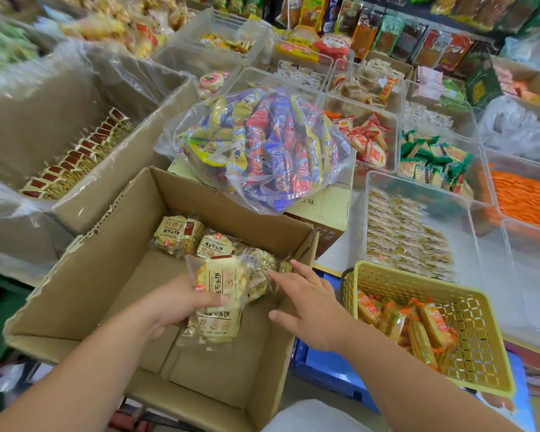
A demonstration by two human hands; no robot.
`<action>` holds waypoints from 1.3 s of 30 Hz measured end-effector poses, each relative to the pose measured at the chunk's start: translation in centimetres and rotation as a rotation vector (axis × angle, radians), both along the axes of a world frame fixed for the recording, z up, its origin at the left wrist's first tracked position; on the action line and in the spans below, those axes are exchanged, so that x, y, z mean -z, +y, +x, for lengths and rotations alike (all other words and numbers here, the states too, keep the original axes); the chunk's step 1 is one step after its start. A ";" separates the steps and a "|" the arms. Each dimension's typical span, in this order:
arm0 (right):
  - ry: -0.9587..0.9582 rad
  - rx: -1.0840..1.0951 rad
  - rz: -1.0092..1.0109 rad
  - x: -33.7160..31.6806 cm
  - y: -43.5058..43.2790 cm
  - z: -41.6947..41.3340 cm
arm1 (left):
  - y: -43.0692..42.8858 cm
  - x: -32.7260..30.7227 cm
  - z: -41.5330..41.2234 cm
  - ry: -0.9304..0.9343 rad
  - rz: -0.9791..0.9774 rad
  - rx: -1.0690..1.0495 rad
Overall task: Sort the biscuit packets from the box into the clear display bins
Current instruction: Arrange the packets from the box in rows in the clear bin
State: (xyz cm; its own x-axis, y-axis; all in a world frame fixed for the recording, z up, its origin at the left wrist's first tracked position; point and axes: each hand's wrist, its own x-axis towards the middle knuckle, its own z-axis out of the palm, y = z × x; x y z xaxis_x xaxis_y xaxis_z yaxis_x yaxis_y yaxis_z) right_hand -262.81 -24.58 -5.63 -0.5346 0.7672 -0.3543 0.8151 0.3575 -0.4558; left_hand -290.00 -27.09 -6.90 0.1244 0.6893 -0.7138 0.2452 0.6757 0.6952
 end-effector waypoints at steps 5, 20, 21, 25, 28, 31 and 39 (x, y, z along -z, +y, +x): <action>0.402 0.260 -0.118 -3.5 -1.0 -1.6 | -2.8 -4.6 1.9 -0.408 0.148 -0.539; 1.000 0.531 -0.481 -5.8 -3.7 16.9 | -5.3 -8.6 28.0 -0.608 0.161 -0.763; 1.002 0.573 -0.489 -5.5 -3.7 18.8 | -5.1 -8.3 29.9 -0.632 0.152 -0.763; 1.028 0.718 -0.461 -4.5 -4.0 25.4 | -4.9 -6.9 36.2 -0.691 0.153 -0.721; 1.000 0.767 -0.443 -3.9 -4.2 28.9 | -4.9 -6.0 39.7 -0.653 0.189 -0.621; 0.990 0.762 -0.481 -3.8 -4.1 31.3 | -4.6 -5.6 41.9 -0.565 0.188 -0.613; 0.833 0.622 -0.091 -5.1 -2.4 34.4 | -2.5 -6.5 44.4 -0.082 0.357 -0.418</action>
State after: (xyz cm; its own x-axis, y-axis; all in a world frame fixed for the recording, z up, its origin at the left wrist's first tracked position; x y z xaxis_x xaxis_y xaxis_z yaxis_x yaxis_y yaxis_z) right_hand -228.37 -26.97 -0.49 -0.1561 0.9798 -0.1248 0.2594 -0.0812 -0.9623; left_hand -245.63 -29.58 -0.40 -0.1664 0.8892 -0.4262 -0.0572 0.4227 0.9044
